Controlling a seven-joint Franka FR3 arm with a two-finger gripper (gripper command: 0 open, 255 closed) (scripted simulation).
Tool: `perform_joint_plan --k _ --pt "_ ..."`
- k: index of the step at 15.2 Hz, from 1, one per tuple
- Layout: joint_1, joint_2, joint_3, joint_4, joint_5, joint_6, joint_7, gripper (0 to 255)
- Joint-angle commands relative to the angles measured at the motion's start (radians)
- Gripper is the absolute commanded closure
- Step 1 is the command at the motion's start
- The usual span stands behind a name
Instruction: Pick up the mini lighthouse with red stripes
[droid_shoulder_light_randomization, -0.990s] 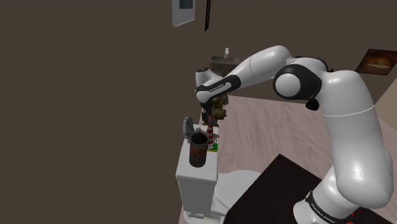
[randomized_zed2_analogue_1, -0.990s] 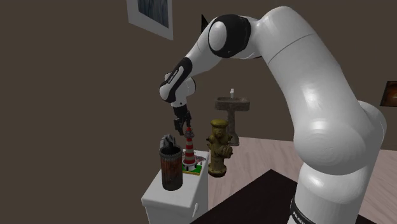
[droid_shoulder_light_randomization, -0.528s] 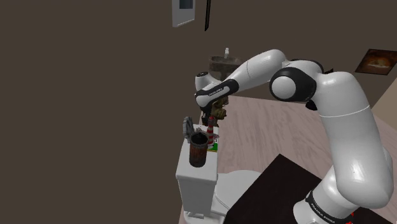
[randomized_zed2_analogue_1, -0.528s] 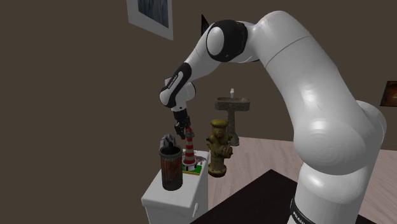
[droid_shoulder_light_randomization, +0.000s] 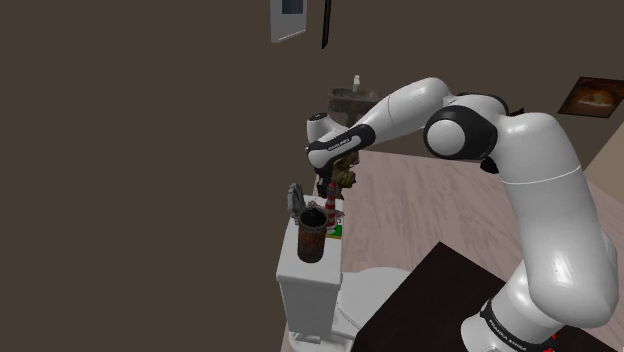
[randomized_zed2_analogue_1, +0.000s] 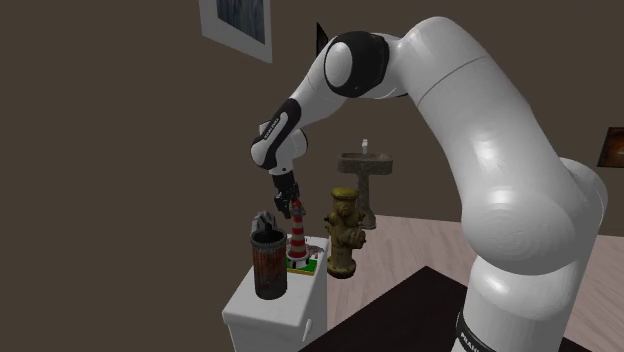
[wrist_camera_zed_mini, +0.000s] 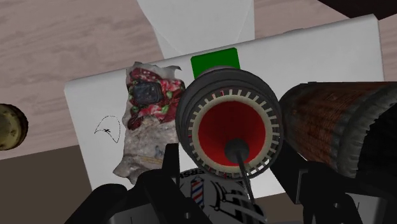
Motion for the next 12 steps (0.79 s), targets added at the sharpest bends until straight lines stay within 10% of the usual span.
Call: perform_joint_plan --k 1,12 --pt "0.000 -0.009 0.000 -0.001 0.000 -0.009 -0.002 255" --pt "0.001 -0.092 0.001 0.019 0.005 -0.110 -0.020 255"
